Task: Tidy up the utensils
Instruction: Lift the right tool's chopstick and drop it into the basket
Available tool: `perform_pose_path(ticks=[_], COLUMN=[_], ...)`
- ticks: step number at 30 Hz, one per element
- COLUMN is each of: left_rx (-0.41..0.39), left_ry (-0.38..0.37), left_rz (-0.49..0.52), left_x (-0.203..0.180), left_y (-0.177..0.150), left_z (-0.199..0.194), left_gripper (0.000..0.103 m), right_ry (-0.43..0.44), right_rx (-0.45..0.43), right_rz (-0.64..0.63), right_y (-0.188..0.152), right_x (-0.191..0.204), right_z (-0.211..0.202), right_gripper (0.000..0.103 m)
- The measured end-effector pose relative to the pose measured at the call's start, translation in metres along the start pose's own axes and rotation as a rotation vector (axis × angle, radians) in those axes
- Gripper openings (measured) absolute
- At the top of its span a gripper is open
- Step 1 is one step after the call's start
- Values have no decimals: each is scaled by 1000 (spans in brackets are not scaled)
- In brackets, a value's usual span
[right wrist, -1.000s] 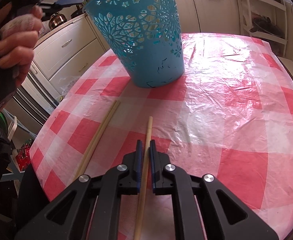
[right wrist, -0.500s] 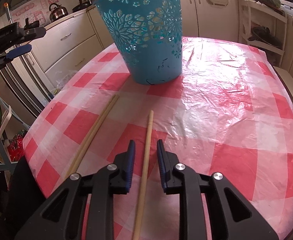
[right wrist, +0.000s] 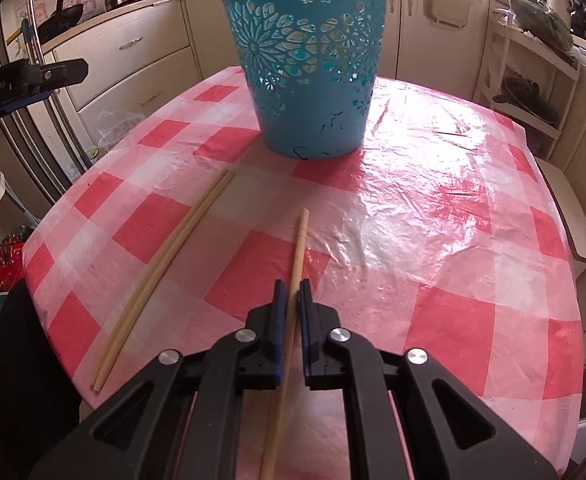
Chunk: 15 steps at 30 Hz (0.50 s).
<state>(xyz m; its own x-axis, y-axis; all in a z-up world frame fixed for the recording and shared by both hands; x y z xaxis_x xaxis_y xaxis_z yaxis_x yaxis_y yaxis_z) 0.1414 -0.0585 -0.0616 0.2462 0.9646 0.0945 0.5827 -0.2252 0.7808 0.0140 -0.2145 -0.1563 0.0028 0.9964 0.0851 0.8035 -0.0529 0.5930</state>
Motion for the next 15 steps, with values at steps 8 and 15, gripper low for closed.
perform_pose_path(ticks=[8, 15], left_rx=[34, 78], left_ry=[-14, -19], left_rz=[-11, -59], left_x=[0, 12], left_y=[-5, -15], left_z=[6, 17], left_gripper=[71, 71], right_ry=[1, 347], right_rx=[-3, -290], right_rz=[-36, 202], right_y=[-2, 56], right_x=[2, -24], right_z=[-4, -91], right_gripper=[6, 6])
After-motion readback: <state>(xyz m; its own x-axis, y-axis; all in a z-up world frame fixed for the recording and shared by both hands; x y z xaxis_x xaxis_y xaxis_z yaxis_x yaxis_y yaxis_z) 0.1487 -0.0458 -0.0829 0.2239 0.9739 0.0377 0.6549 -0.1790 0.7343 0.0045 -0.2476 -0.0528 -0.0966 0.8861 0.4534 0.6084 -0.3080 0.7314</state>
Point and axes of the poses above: each gripper's, at about its wrist camera, not at the fingertips, and z roughly the way its jaws point, x to its left, y to its top, the point moved 2 cm from there along z, roughly the way its jaws point, and after that the axes turned 1 degree about y, right-handed, at the moved point
